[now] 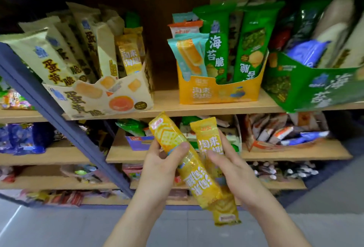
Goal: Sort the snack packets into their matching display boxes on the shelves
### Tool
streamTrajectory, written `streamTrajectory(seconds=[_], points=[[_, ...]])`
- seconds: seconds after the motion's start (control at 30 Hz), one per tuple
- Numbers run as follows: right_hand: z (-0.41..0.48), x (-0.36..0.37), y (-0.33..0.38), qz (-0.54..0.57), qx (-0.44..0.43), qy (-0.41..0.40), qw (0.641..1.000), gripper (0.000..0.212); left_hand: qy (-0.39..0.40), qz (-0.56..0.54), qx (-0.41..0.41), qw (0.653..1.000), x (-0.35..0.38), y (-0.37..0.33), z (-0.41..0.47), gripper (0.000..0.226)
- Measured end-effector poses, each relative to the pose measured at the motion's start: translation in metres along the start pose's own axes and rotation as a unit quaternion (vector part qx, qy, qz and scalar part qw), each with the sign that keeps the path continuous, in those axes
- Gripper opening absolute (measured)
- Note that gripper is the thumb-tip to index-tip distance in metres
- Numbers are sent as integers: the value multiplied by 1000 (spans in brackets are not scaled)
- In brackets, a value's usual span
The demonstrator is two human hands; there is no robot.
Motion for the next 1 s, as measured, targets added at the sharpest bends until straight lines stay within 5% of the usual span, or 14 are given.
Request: streamTrajectory(seconds=[0.23,0.57,0.77,0.87,1.0], points=[[-16,-48,23,140,18,-100,985,26,68,72,32,995,17,-7,3,46],[-14,-35,22,286,89,3,954,38,107,185,136,967,58,-23,11,46],[-13,-37,31,294,63,18,953,29,102,439,266,852,68,-32,24,54],[-9,-39,32,253,44,9,966,24,128,461,284,831,80,-36,30,63],[-4,-51,39,243,21,-15,970,43,124,473,355,797,91,-68,41,55]])
Point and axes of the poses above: each hand's wrist, its own z-axis towards the middle knuckle, its own x-axis out of the palm, y = z × x, the point moved 5 cm from there along z, towards the middle knuckle, and after that the axes turned 10 degrees about x, right-handed, at the moved point
